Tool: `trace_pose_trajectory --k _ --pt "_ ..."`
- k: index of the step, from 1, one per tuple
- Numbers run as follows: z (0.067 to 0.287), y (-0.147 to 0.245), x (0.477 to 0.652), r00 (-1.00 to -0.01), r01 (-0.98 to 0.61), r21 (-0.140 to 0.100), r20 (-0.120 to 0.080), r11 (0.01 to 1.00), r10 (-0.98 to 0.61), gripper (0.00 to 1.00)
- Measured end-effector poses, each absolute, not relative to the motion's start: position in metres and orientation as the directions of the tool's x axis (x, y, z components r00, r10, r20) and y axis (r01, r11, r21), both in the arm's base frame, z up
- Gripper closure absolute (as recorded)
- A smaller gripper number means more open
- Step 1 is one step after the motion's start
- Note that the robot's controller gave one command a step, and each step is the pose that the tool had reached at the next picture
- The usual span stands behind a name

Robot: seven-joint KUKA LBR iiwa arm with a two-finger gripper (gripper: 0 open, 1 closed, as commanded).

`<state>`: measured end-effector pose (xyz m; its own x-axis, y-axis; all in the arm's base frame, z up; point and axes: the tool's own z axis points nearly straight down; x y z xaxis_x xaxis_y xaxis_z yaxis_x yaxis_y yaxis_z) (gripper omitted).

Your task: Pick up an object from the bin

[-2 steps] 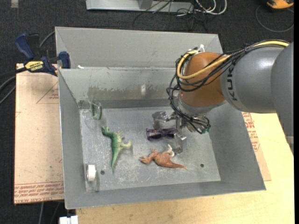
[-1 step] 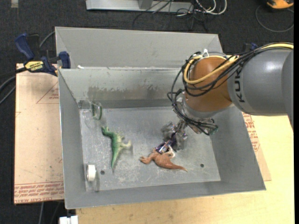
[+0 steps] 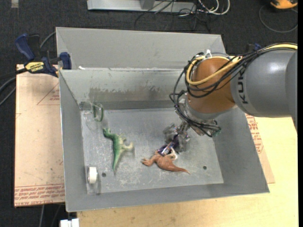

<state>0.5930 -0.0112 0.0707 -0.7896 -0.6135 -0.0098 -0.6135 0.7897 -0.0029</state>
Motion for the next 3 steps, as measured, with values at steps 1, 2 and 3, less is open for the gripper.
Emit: trace_pose_trajectory --k 1,2,3 --pt "0.0706 -0.0113 0.5930 -0.790 -0.613 -0.003 -0.010 0.790 -0.613 1.00" --pt "0.0706 -0.0113 0.5930 -0.790 -0.613 -0.002 -0.010 0.790 -0.613 1.00" --pt "0.0706 -0.0113 0.5930 -0.790 -0.613 -0.002 -0.010 0.790 -0.613 1.00"
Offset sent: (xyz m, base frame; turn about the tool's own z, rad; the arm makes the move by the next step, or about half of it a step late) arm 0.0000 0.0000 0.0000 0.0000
